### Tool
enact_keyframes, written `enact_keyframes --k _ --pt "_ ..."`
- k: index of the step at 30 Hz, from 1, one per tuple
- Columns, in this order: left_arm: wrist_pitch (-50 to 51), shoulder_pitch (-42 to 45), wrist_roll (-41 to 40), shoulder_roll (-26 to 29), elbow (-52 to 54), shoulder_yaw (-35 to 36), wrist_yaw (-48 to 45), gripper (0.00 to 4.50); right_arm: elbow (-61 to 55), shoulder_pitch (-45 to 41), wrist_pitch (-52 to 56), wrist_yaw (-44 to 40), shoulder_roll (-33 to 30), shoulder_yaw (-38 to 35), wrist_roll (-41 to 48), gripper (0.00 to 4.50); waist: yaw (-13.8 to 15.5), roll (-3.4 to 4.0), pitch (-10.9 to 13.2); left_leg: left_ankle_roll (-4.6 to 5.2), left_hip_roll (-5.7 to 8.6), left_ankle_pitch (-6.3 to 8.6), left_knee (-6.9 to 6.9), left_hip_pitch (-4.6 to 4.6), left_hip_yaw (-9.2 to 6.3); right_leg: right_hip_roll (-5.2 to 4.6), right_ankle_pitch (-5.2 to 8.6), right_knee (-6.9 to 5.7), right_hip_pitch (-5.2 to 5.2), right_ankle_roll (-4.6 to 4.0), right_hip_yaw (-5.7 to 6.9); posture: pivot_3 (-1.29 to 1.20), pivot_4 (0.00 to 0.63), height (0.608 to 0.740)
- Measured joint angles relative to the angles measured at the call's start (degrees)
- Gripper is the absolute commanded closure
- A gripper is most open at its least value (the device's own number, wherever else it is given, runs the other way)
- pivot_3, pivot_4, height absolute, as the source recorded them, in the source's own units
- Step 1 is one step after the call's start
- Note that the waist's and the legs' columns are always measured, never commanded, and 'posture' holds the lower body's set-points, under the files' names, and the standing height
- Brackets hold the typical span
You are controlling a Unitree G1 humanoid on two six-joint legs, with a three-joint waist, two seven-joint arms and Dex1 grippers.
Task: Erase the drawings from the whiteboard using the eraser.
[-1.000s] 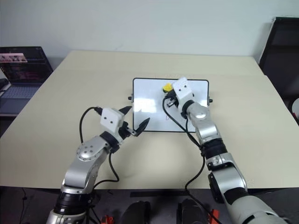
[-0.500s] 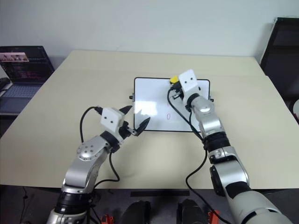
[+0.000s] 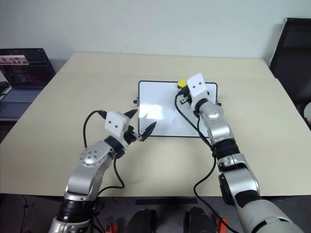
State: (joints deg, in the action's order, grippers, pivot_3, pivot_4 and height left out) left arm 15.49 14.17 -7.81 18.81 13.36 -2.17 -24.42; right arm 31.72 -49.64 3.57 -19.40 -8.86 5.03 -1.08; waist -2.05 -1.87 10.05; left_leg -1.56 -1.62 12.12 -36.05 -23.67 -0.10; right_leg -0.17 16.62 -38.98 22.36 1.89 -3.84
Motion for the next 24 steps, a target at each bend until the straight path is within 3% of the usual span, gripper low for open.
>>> enact_keyframes --k 24 --pt "0.2 0.0 0.0 0.3 0.0 0.3 0.6 0.0 2.1 -1.7 0.6 0.5 -0.2 1.1 -1.1 3.63 -0.3 0.0 0.0 0.0 0.0 0.0 -0.01 0.12 0.02 0.01 -0.02 -0.02 -0.07 0.0 -0.04 0.0 0.15 0.74"
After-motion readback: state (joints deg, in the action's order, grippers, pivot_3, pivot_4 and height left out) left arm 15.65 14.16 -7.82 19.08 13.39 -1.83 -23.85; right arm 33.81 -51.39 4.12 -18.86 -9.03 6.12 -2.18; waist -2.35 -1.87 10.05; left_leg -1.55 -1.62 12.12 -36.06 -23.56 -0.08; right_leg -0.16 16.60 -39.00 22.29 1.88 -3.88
